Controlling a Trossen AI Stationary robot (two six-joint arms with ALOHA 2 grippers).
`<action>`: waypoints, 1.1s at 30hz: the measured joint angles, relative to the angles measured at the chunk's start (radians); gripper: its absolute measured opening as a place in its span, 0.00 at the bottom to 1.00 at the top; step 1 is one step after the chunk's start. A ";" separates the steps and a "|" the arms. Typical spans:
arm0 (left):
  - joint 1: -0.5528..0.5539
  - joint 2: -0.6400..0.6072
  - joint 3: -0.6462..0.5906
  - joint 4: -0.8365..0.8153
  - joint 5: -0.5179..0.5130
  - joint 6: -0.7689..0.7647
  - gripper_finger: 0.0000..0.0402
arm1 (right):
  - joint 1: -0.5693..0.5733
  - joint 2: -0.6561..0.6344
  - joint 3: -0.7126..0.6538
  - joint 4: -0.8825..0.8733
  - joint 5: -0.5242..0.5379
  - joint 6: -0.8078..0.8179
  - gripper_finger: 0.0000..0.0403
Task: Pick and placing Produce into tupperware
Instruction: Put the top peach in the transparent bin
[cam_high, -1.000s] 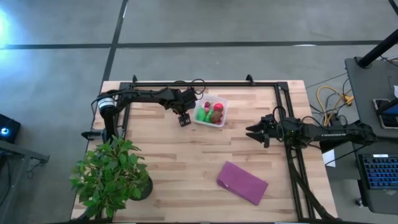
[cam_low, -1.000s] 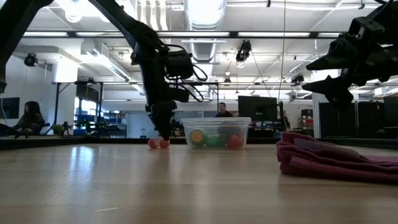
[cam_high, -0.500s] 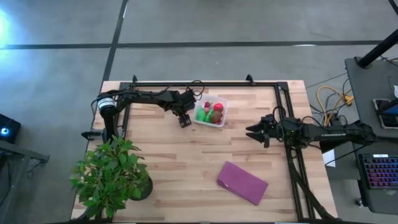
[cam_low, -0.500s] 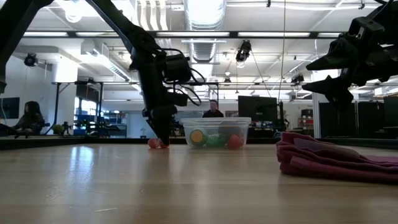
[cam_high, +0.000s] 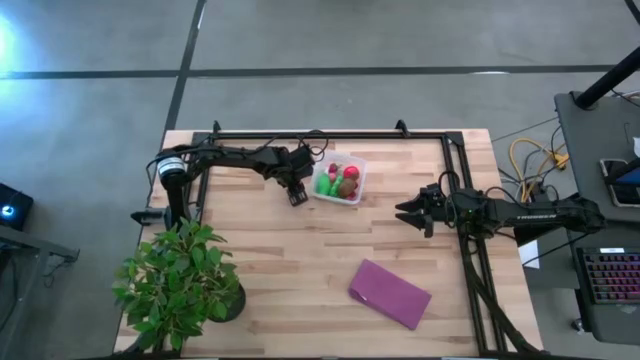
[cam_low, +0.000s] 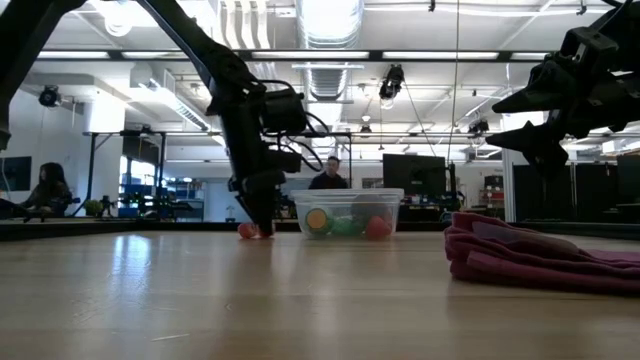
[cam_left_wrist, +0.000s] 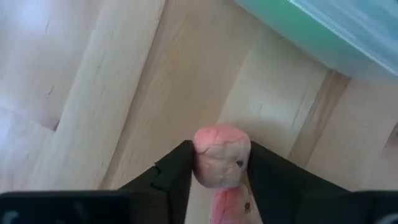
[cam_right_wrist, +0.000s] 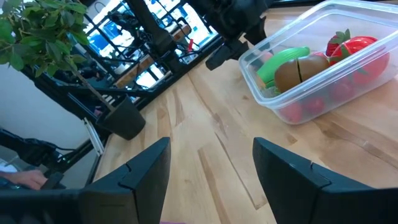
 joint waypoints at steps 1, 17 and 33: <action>0.000 0.000 0.000 0.002 0.000 -0.001 0.31 | 0.000 0.000 0.000 0.000 0.000 0.000 0.54; -0.003 -0.062 0.052 -0.007 -0.002 -0.059 0.23 | 0.000 0.000 0.000 0.000 0.000 0.000 0.54; -0.075 -0.035 0.196 0.153 0.003 -0.075 0.36 | 0.000 0.002 0.000 -0.003 0.000 0.000 0.54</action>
